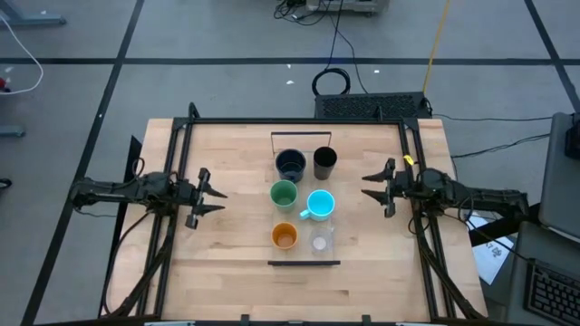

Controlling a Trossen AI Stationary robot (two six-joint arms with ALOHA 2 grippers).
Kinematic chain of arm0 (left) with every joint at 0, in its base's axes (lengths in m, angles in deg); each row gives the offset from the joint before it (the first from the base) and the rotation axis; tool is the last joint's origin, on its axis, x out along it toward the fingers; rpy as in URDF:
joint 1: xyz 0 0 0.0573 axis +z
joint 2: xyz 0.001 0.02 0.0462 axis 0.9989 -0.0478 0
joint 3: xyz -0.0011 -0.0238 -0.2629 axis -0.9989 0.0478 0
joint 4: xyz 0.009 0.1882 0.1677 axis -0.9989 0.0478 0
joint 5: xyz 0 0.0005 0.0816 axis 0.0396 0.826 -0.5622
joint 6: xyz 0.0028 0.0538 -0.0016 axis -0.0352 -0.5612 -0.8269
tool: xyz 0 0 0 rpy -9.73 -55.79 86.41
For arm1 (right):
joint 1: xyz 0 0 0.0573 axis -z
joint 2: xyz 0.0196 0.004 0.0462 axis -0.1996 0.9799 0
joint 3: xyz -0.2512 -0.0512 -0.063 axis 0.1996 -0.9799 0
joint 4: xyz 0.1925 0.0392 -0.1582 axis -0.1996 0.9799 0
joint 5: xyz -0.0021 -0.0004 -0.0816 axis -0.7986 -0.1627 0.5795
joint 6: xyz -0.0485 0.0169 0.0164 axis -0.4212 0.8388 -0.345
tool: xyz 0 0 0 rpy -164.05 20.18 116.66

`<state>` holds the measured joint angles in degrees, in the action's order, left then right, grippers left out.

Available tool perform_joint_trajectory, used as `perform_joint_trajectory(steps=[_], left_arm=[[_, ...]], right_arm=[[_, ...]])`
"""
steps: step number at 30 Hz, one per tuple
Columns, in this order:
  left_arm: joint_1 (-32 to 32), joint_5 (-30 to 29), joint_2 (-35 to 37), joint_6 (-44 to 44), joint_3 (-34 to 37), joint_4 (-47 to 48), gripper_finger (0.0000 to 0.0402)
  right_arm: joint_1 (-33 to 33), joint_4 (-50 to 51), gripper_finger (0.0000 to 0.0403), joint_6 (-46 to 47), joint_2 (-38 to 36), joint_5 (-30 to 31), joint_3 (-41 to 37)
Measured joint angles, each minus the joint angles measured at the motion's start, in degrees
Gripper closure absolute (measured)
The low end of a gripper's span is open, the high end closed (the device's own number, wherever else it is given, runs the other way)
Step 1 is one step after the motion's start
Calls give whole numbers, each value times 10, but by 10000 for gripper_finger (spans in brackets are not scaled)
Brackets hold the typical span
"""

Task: Stack small to large cups/mugs on shelf
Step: Return to Home Position

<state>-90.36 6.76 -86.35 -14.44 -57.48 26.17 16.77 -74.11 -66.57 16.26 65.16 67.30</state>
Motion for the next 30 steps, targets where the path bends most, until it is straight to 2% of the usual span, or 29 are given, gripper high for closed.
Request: perform_joint_trajectory(steps=[5, 12, 30], left_arm=[[1, 3, -3, 4, 0, 0, 252], [-5, 16, -3, 11, 0, -2, 252], [-4, -2, -3, 31, 0, -1, 252]], right_arm=[[28, 1, 218, 26, 32, -11, 0], [29, -7, 218, 26, 69, -79, 0], [29, -30, 218, 26, 69, -82, 0]])
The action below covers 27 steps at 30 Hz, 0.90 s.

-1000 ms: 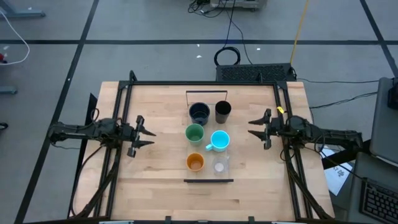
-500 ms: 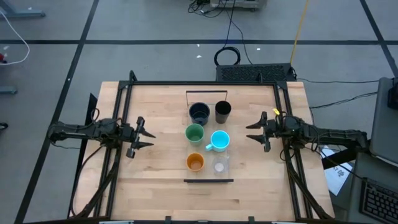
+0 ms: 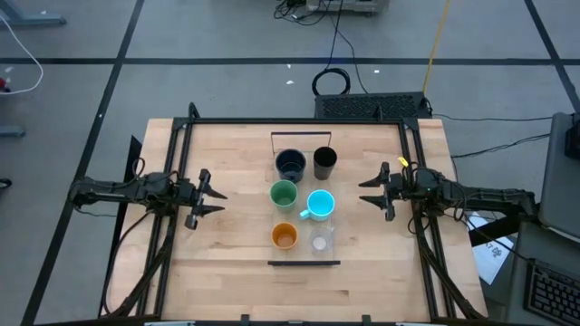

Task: Stack small to large cups/mugs on shelf
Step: Return to Home Position

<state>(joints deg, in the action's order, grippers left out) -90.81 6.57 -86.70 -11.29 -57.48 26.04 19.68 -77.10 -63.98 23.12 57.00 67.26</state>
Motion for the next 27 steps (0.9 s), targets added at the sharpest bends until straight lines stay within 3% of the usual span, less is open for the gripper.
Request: perform_joint_trajectory(steps=[11, 20, 27], left_arm=[[0, 0, 0, 1, 0, 0, 252], [0, -1, 17, 1, 0, -12, 252], [1, -1, 17, 2, 0, -17, 252]], right_arm=[[0, -1, 218, 0, -2, 1, 0], [0, -2, 218, 0, -81, 2, 0], [-5, -9, 218, 0, -92, 3, 0]])
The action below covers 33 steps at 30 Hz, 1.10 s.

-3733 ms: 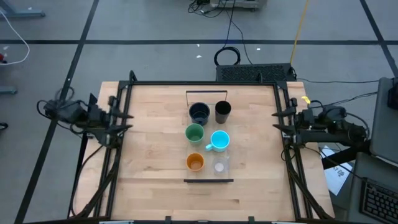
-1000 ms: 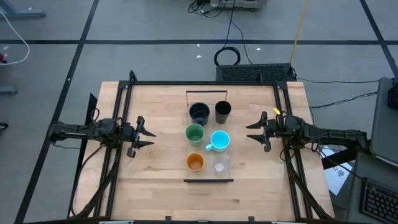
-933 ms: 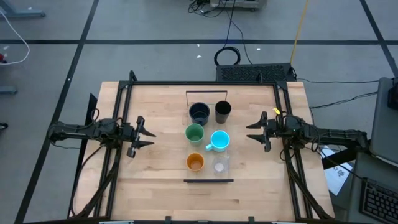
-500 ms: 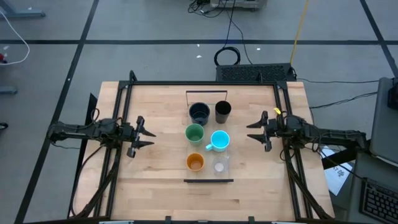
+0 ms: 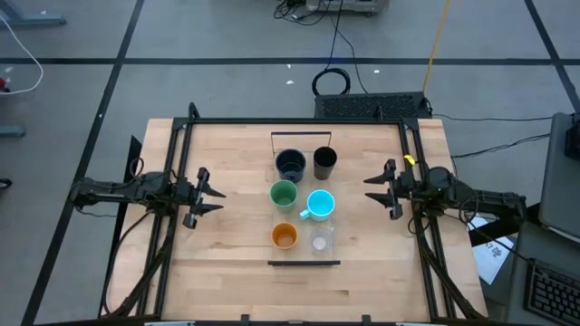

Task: Stack small to large cups/mugs on shelf
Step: Return to Home Position

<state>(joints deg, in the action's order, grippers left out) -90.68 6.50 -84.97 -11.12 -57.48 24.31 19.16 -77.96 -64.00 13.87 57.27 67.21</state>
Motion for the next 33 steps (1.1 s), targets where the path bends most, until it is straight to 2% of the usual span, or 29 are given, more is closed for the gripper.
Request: perform_joint_trajectory(steps=[33], left_arm=[[0, 0, 0, -1, 0, 4, 252]], right_arm=[[-14, -2, 218, 0, 1, 1, 0]])
